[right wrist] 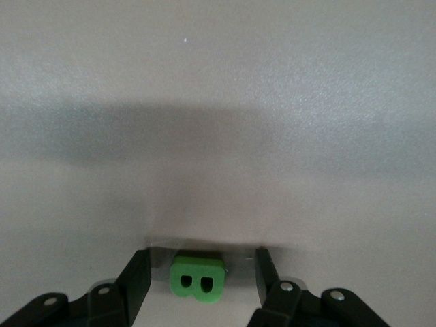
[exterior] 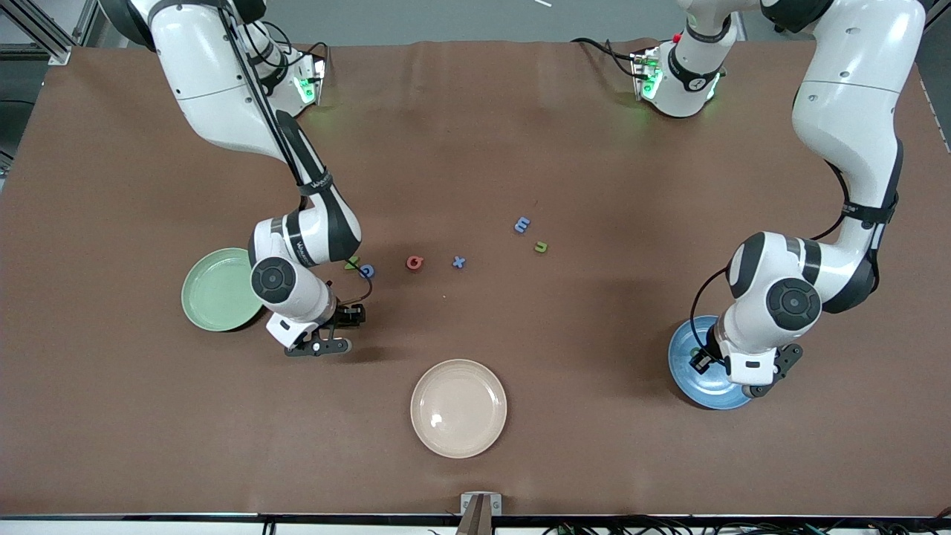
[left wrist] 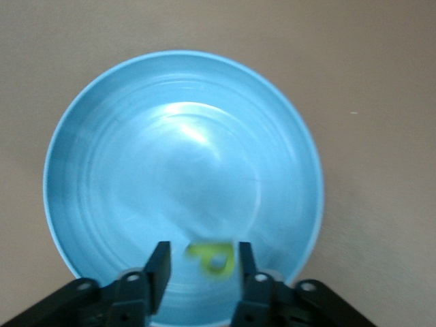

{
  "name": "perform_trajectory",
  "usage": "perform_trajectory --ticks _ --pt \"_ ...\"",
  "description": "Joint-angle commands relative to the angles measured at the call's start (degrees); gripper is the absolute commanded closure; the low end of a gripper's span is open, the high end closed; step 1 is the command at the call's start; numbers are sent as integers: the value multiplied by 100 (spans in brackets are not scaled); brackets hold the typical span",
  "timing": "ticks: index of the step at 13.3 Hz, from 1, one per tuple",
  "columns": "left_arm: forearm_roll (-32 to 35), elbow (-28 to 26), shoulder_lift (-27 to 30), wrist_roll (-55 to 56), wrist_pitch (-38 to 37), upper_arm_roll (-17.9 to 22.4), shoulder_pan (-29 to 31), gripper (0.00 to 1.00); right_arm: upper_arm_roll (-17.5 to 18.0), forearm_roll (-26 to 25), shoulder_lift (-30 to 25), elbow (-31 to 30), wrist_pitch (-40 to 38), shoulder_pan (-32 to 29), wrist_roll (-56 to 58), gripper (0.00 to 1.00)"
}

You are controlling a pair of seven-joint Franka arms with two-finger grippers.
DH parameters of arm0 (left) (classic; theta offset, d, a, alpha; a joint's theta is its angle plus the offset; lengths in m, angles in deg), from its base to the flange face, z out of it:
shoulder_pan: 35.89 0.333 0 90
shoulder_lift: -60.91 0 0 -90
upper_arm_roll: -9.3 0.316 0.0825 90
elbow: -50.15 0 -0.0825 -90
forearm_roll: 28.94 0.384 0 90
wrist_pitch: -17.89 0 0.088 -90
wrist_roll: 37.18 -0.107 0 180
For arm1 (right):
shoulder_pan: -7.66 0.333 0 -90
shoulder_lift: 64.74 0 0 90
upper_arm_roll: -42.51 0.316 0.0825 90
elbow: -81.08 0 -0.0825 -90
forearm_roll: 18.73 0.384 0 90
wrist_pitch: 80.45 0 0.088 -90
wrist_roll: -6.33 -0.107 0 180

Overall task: Sort upper and lower case letters into plates
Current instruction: 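Release the p in the blue plate while the right gripper carries the B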

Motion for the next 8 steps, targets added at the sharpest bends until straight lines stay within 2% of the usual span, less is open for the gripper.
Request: perform_trajectory --ticks 1,2,3,6,8 --pt "134 -216 97 -89 -14 -38 123 0 39 135 0 -39 -43 -10 -10 38" --pt "116 -234 176 23 -75 -99 106 0 39 135 0 -39 -69 -2 -10 41" --pt "90 -243 263 33 -259 -213 71 0 39 135 -8 -39 -78 7 -10 48" --pt "54 -208 334 435 -953 -941 53 0 39 135 -8 -39 -69 16 -1 69" --pt "55 -243 326 883 -990 -1381 0 1 39 135 -8 -39 -69 25 -1 77"
